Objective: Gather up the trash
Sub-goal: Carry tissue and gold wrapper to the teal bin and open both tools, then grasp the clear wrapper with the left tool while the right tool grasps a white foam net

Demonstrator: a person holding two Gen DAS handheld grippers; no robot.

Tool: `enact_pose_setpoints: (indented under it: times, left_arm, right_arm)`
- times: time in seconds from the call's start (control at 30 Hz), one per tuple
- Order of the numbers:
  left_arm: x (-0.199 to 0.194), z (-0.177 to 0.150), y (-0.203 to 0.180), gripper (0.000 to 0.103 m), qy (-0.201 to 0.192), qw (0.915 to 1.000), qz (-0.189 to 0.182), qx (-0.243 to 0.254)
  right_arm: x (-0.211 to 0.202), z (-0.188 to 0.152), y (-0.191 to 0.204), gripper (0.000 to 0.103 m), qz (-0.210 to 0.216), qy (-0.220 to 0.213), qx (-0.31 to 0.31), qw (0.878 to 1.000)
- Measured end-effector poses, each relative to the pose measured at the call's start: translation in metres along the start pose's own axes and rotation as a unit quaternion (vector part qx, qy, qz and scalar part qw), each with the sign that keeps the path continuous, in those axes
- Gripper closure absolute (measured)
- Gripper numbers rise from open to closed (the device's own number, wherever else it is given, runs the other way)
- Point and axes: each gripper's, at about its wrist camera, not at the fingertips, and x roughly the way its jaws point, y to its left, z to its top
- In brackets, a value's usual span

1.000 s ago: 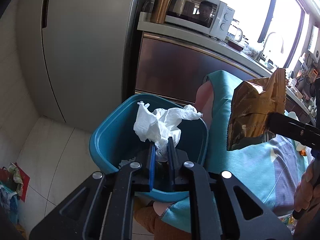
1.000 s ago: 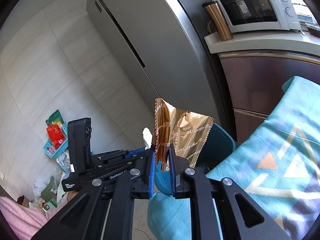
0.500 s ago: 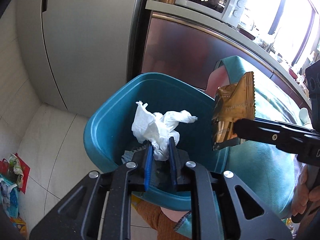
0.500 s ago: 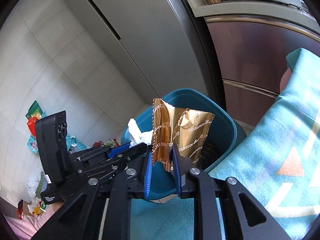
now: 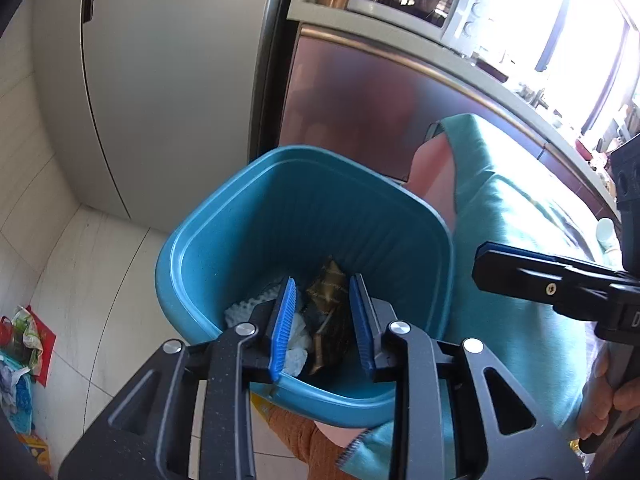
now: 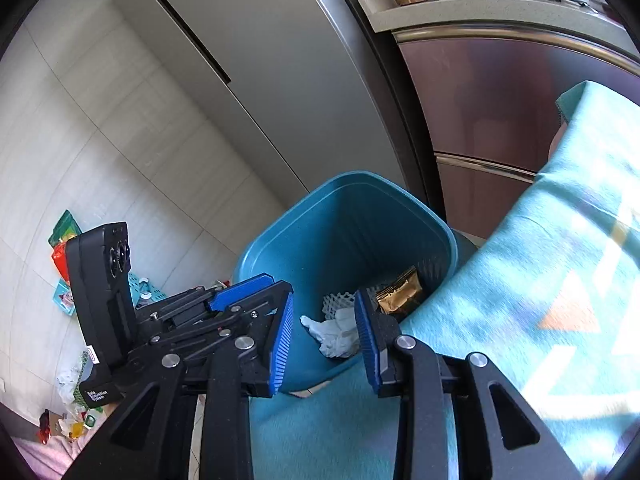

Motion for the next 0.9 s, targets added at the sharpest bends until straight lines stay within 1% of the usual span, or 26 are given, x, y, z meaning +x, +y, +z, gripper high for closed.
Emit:
enact_pose_setpoints:
  times: [0.13, 0.23, 0.33, 0.43, 0.53, 0.67, 0.83, 0.9]
  left_arm:
    - [-0.021, 0.0, -0.015, 0.064, -0.031, 0.9992, -0.013, 0.02]
    - [-0.037, 0.002, -0.032, 0.059, -0.053, 0.9971, -0.038, 0.039]
    - [-0.051, 0.0, -0.058, 0.056, -0.07, 0.9927, -0.069, 0.069]
    - [-0.062, -0.004, -0.09, 0.054, -0.079, 0.9864, -0.098, 0.106]
    - [-0.068, -0.01, -0.124, 0.053, -0.078, 0.9778, -0.138, 0.137]
    - [-0.074, -0.023, -0.17, 0.053, -0.069, 0.9645, -0.183, 0.177]
    - [-0.076, -0.043, -0.227, 0.053, -0.049, 0.9451, -0.237, 0.219]
    - [-0.078, -0.055, -0.249, 0.053, -0.038, 0.9352, -0.261, 0.236]
  right_arm:
    - [-0.024, -0.008, 0.003, 0.071, 0.004, -0.022, -0.014, 1.0]
    - [-0.051, -0.019, 0.007, 0.067, 0.0, -0.048, -0.032, 0.998]
    - [-0.083, -0.033, 0.007, 0.065, -0.011, -0.079, -0.041, 0.996]
    - [-0.119, -0.049, 0.0, 0.064, -0.034, -0.111, -0.038, 0.993]
    - [-0.154, -0.066, -0.01, 0.063, -0.061, -0.142, -0.025, 0.988]
    - [-0.197, -0.094, -0.032, 0.063, -0.099, -0.179, 0.011, 0.979]
    - [-0.246, -0.134, -0.059, 0.063, -0.161, -0.218, 0.062, 0.961]
    - [-0.27, -0.154, -0.072, 0.062, -0.185, -0.233, 0.083, 0.951]
